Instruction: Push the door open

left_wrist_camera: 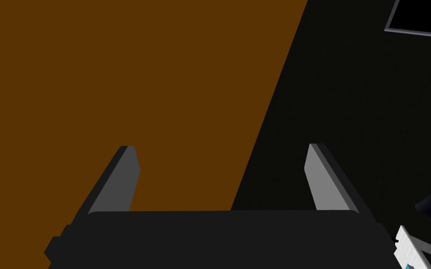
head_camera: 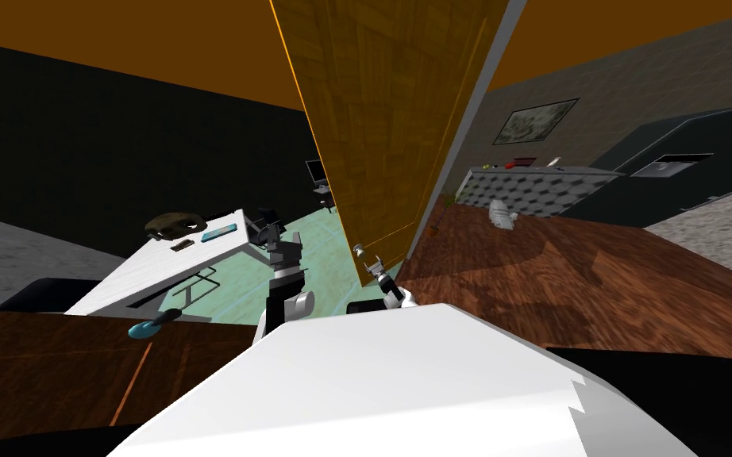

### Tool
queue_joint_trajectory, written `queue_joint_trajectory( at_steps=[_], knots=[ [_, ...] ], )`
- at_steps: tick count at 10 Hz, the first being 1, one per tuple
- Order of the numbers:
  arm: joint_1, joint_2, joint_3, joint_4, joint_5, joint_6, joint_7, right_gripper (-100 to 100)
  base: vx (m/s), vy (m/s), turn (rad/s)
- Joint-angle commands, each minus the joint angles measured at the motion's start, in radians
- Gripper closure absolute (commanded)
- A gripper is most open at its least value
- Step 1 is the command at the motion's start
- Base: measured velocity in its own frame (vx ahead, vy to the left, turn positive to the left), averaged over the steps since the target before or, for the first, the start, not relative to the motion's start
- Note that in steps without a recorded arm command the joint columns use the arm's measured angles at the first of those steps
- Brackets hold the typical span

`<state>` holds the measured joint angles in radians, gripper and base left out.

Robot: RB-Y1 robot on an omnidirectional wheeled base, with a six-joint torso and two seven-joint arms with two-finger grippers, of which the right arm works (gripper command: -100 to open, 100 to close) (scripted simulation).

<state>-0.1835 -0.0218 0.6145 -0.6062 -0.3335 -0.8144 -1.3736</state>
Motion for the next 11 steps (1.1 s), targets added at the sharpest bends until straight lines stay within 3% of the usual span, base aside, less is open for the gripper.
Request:
queue_joint_trajectory(
  at_steps=[1, 3, 4, 5, 6, 11],
  knots=[
    [-0.002, 0.004, -0.003, 0.000, -0.001, 0.000, 0.000, -100, 0.172, 0.103, 0.017],
    [-0.004, 0.032, -0.008, 0.002, -0.003, 0.000, 0.002, -100, 0.163, 0.101, 0.011],
    [-0.005, 0.056, -0.010, 0.002, -0.004, 0.000, 0.002, -100, 0.140, 0.070, 0.031],
    [0.013, 0.031, -0.006, -0.021, -0.002, 0.003, 0.002, -100, 0.061, 0.033, 0.007],
    [0.013, 0.031, -0.006, -0.021, -0.002, 0.003, 0.002, 100, -0.010, -0.004, -0.008],
    [0.013, 0.031, -0.006, -0.021, -0.002, 0.003, 0.002, 100, -0.012, -0.007, 0.000]
  ],
)
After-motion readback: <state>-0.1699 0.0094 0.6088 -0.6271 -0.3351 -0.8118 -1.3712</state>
